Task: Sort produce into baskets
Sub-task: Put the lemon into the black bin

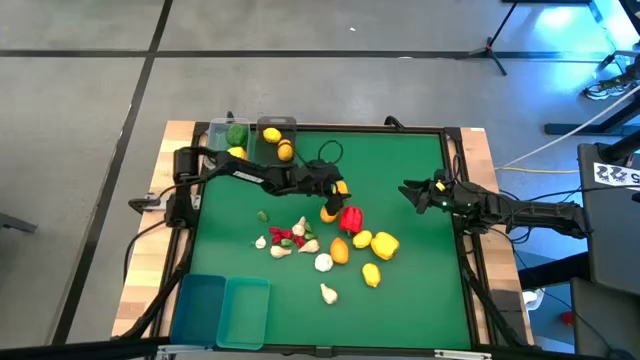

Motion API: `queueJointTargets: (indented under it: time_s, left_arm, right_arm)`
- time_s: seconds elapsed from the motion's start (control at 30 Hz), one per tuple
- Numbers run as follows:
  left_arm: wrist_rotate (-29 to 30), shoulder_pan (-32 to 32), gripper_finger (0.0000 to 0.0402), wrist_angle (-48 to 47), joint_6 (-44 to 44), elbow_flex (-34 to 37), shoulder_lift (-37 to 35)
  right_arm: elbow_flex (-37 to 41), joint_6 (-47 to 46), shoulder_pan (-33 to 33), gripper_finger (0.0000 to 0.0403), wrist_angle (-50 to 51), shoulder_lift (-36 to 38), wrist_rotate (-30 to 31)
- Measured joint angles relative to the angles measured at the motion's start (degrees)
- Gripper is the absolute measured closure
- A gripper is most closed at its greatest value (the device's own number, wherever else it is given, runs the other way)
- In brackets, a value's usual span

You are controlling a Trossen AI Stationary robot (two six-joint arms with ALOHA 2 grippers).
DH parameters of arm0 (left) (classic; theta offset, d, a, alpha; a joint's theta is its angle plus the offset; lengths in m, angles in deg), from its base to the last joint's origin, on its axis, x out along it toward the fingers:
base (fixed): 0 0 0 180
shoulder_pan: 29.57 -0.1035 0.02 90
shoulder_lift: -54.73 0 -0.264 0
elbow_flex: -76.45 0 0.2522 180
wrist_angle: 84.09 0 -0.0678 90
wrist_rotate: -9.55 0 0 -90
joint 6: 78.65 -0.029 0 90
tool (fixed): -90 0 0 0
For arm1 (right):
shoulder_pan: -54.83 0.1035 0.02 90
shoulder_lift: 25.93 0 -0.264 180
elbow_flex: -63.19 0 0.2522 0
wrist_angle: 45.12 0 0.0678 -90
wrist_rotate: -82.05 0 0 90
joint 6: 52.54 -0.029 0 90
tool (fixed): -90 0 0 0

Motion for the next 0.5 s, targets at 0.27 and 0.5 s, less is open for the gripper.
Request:
queueJointTargets:
  time_s: [0.27,0.5]
  left_arm:
    - [3.18,0.38,0.0081,-5.12,0.39,-3.12,3.64]
    - [3.43,0.42,0.0081,-8.39,1.26,-3.28,3.53]
  right_arm:
    - [0.00,-0.42,-0.02,0.0142,0.00,0.02,-0.02]
    - [0.00,-0.39,0.00,0.0142,0.02,0.02,-0.04]
